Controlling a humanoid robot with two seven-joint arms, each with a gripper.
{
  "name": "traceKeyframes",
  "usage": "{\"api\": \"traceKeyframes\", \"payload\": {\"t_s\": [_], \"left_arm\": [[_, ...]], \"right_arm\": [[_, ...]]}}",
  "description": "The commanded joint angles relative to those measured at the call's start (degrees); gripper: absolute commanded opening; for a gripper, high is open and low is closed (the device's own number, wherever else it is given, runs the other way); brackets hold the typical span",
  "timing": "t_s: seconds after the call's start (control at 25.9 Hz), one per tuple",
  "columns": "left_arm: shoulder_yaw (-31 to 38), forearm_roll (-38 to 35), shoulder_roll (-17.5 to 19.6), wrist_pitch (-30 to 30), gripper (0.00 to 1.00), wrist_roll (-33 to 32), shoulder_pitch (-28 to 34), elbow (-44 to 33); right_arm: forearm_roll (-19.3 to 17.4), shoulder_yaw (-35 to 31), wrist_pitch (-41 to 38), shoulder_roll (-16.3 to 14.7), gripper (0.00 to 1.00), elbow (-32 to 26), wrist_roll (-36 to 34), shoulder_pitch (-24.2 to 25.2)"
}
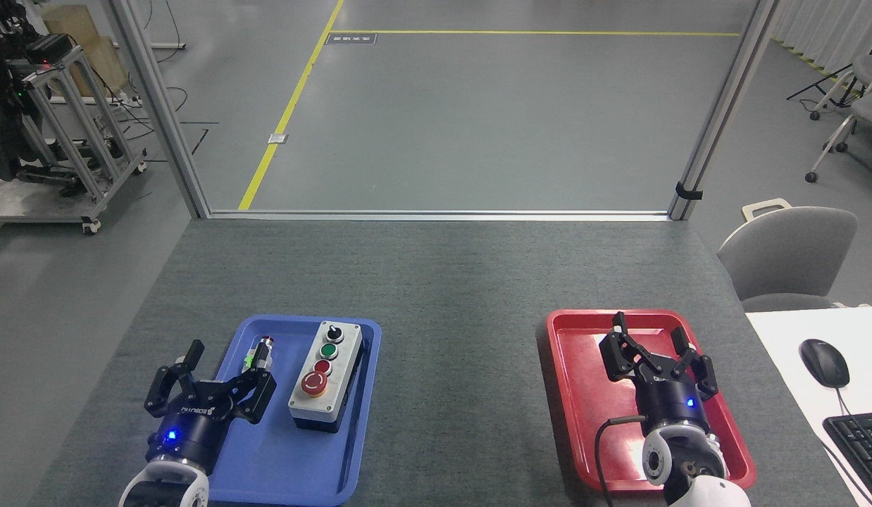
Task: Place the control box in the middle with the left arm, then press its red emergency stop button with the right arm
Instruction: 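Move the left gripper to the grey control box and close around it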
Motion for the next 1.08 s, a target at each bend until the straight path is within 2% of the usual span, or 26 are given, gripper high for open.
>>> {"api": "traceKeyframes", "payload": {"t_s": [0.0, 0.23, 0.35, 0.5, 0.66, 0.77, 0.89, 1.04], "left_arm": [[0.3, 0.1, -0.1, 0.4, 0.99, 0.1, -0.1, 0.1], [0.5, 4.4, -0.4, -0.3, 0.99, 0.5, 0.3, -1.9], [0.1, 9.7, 0.1, -2.6, 0.99, 0.7, 3.6, -3.1], [-0.9, 8.5, -0.5, -5.6, 0.98, 0.7, 7.4, -4.3], [-5.2, 1.0, -1.0, -4.7, 0.98, 0.7, 7.0, -2.3], [-5.3, -6.2, -3.9, -3.9, 0.98, 0.7, 6.0, 1.2], [-5.3, -14.3, -5.3, -2.3, 0.98, 0.2, 3.8, 6.7], [-5.3, -15.9, -5.9, -1.7, 0.98, 0.1, 1.8, 11.2]], "right_arm": [[-1.9, 0.0, 0.0, -0.2, 1.0, 0.0, -0.1, 0.0], [-1.9, 0.1, 0.0, -0.4, 1.0, -0.1, -0.1, -0.3], [-1.9, 0.1, 0.0, -0.2, 1.0, 0.0, -0.1, -0.3], [-1.9, 0.1, 0.1, -0.2, 1.0, 0.0, -0.1, -0.3], [-1.8, 0.2, 0.1, -0.2, 1.0, 0.1, -0.1, -0.3], [-1.8, 0.2, 0.0, -0.3, 1.0, 0.1, -0.1, -0.3], [-1.7, 0.3, 0.0, -0.3, 1.0, 0.1, -0.1, -0.3], [-1.7, 0.3, 0.0, -0.2, 1.0, 0.1, -0.1, -0.3]]}}
